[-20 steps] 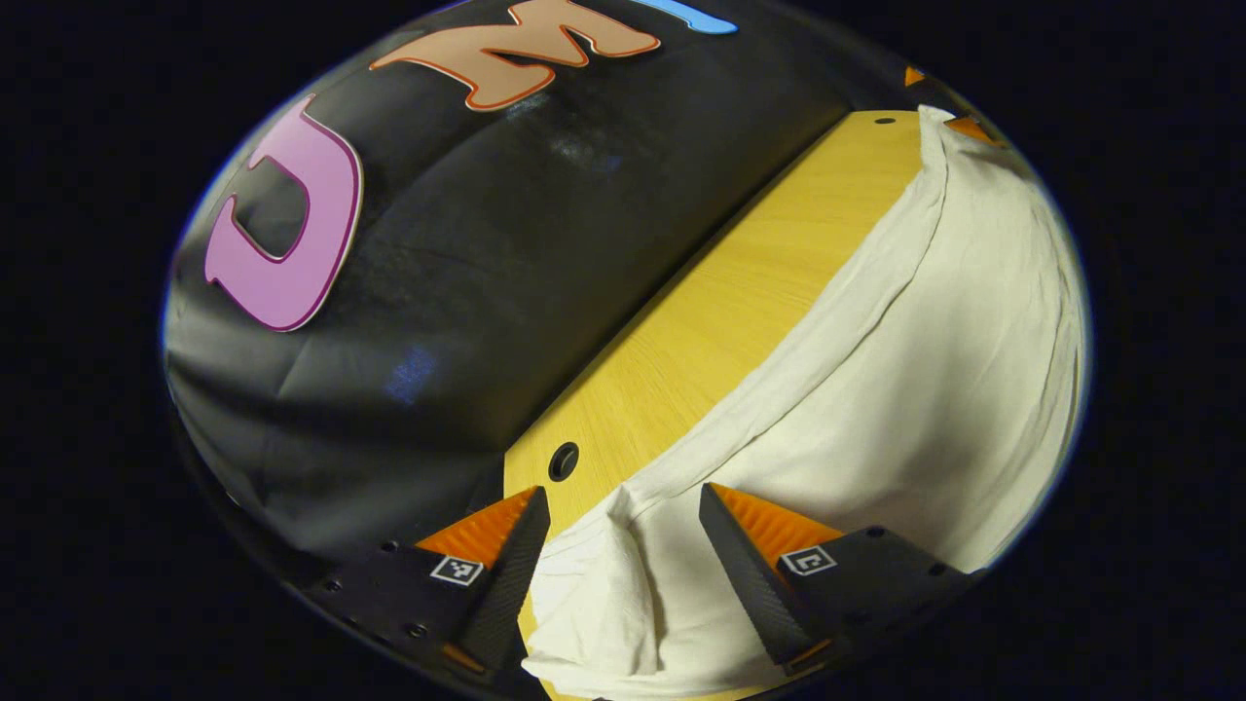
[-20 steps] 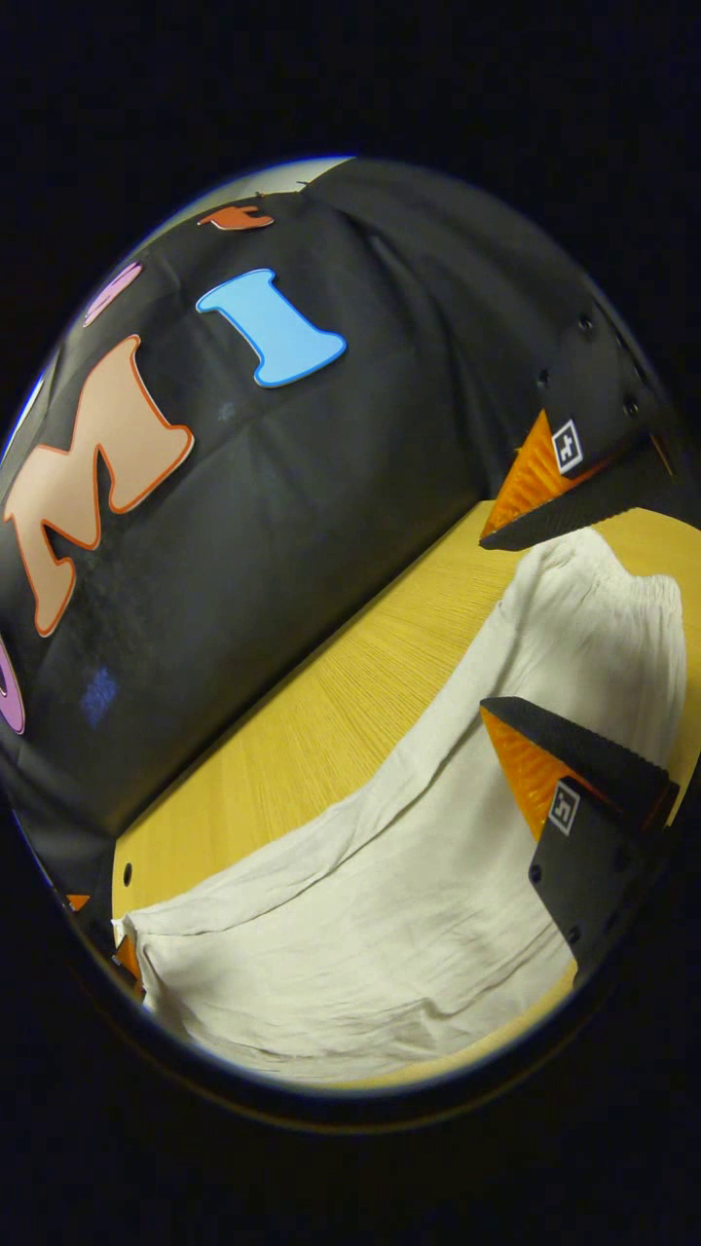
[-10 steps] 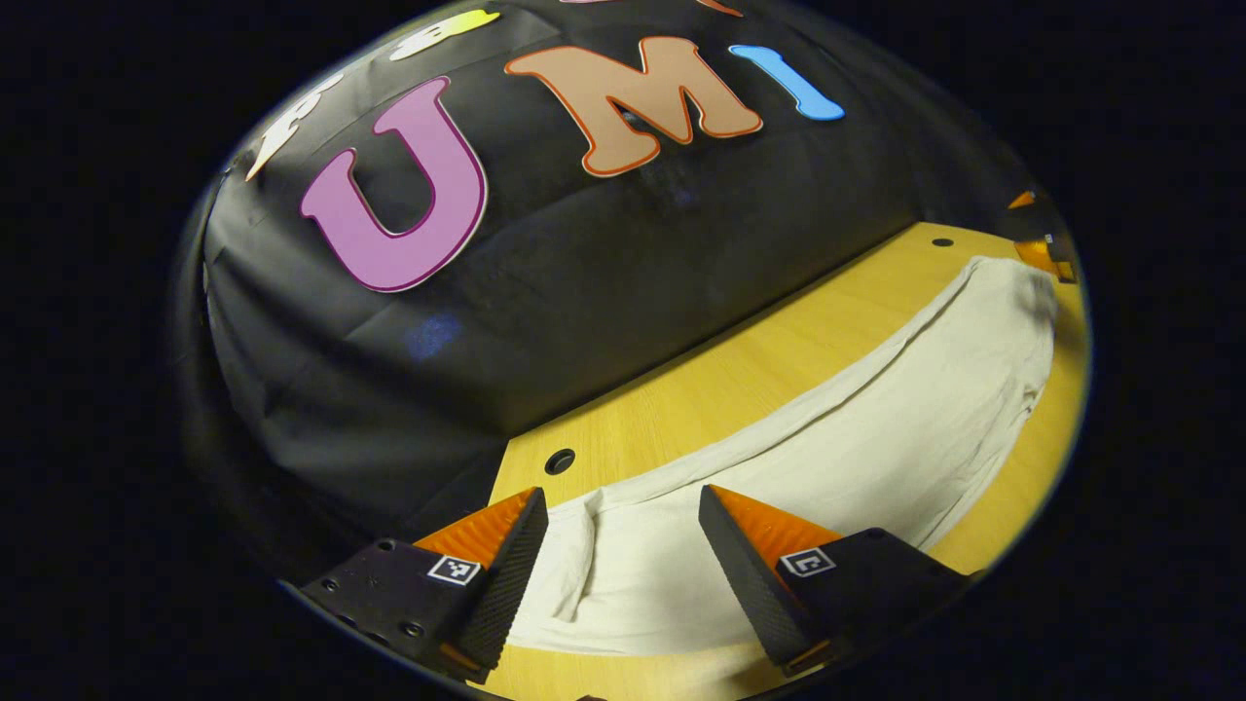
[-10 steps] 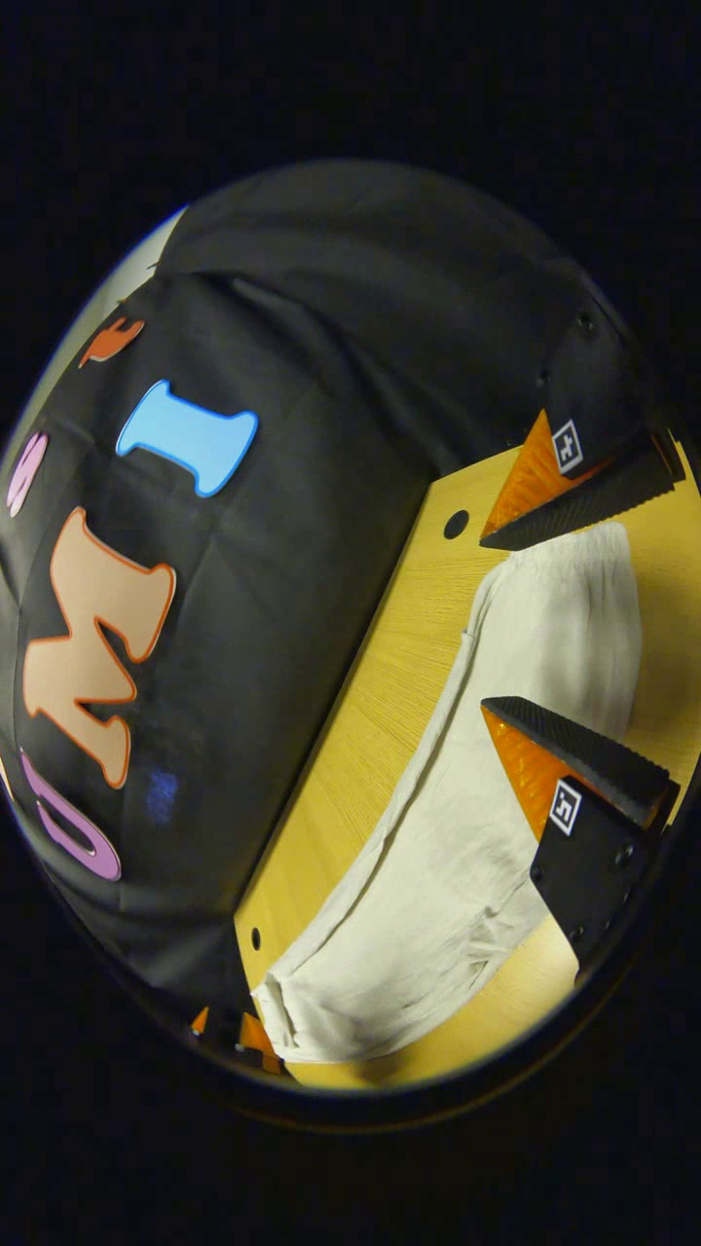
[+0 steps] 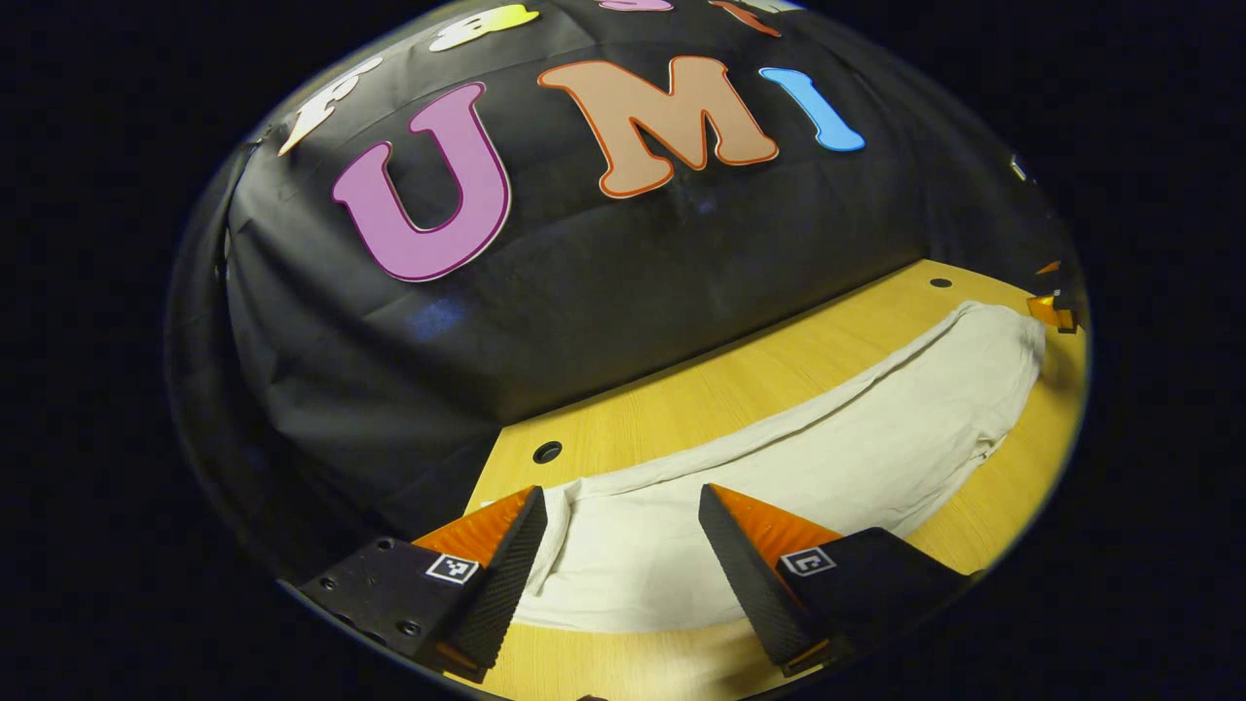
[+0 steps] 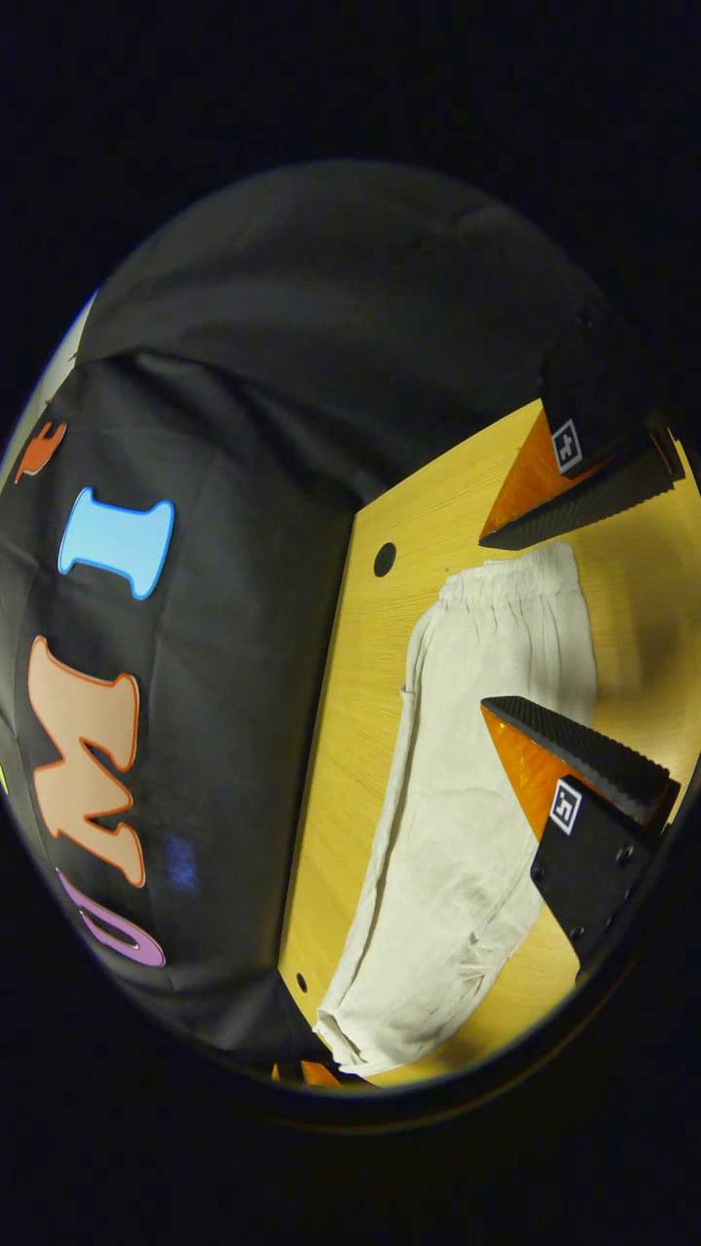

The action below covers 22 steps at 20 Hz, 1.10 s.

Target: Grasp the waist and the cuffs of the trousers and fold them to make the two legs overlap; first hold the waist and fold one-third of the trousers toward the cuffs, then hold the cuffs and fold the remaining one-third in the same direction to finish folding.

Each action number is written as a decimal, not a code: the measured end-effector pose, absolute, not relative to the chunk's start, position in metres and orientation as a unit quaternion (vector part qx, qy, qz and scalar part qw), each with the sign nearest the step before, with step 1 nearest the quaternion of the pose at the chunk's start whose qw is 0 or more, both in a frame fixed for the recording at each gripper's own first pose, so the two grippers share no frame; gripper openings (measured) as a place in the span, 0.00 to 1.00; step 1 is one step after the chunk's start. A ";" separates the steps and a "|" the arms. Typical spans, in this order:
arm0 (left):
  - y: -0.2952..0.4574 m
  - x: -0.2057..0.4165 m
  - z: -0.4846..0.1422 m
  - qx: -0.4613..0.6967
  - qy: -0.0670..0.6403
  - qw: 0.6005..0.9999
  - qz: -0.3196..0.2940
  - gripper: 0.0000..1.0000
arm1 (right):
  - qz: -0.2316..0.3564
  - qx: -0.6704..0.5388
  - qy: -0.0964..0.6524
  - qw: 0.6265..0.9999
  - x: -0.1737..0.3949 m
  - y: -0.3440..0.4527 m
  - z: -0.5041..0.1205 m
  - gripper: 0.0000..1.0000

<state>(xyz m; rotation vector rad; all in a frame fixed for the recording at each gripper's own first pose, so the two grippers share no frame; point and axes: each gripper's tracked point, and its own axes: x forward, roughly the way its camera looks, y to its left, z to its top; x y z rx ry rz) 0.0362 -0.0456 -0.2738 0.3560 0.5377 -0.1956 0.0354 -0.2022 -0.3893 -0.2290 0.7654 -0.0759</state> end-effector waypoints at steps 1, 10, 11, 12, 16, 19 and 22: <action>-0.046 0.037 -0.274 0.173 0.264 0.944 -0.094 0.96 | -0.049 -0.101 0.379 0.919 0.033 -0.210 -0.393 0.98; -0.044 0.015 -0.268 0.167 0.273 0.944 -0.077 0.96 | -0.130 0.034 0.431 0.892 0.007 -0.238 -0.438 1.00; -0.045 0.013 -0.266 0.168 0.272 0.944 -0.076 0.96 | -0.134 0.046 0.437 0.888 0.007 -0.237 -0.442 1.00; -0.044 0.010 -0.264 0.171 0.272 0.944 -0.075 0.96 | -0.140 0.057 0.442 0.884 0.005 -0.238 -0.445 1.00; -0.041 0.004 -0.258 0.175 0.271 0.944 -0.069 0.96 | -0.164 0.093 0.456 0.870 0.001 -0.237 -0.458 0.97; -0.038 -0.002 -0.256 0.172 0.272 0.945 -0.062 0.96 | -0.176 0.132 0.469 0.856 -0.001 -0.232 -0.470 0.97; -0.036 -0.007 -0.255 0.173 0.274 0.944 -0.061 0.96 | -0.188 0.151 0.467 0.851 0.003 -0.232 -0.478 0.97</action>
